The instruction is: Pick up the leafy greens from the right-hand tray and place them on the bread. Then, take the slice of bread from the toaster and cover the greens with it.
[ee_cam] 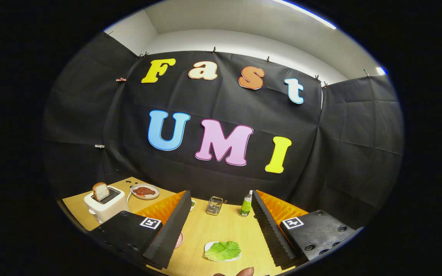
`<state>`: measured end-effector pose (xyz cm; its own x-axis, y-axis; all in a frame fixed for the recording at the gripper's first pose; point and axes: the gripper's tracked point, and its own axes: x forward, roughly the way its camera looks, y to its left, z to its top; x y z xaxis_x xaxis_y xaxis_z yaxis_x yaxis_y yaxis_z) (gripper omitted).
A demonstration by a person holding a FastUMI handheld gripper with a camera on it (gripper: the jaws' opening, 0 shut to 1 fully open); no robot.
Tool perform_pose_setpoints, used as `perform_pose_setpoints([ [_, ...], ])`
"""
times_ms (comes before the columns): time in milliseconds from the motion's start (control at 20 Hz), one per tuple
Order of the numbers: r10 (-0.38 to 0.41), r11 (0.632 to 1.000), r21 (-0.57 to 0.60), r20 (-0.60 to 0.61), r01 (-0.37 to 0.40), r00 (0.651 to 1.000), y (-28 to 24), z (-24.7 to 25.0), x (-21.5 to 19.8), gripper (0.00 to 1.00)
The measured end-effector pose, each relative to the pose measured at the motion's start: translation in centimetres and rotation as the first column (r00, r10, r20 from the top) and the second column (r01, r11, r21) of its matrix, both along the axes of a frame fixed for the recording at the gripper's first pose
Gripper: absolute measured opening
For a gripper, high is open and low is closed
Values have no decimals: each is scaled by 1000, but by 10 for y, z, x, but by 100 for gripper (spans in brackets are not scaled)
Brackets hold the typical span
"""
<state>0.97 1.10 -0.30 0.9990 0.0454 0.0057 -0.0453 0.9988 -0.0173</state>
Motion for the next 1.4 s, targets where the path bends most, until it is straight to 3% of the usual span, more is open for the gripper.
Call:
perform_pose_setpoints([
  [200, -1, 1000, 8, -37, 1, 999, -1, -10, 3, 98],
  [350, -3, 1000, 5, -131, 4, 991, -4, -38, 9, 98],
  [550, -12, 1000, 16, -325, 19, 946, -9, -97, 24, 98],
  [800, 62, 988, 154, -560, 30, 826, 0, -186, 47, 98],
  [1050, 55, 960, 220, -752, 172, 656, -15, -295, 68, 98],
  [1200, 55, 943, 230, -821, 240, 569, -21, -344, 85, 92],
  [1400, 47, 924, 224, -870, 309, 490, -17, -388, 110, 89],
])
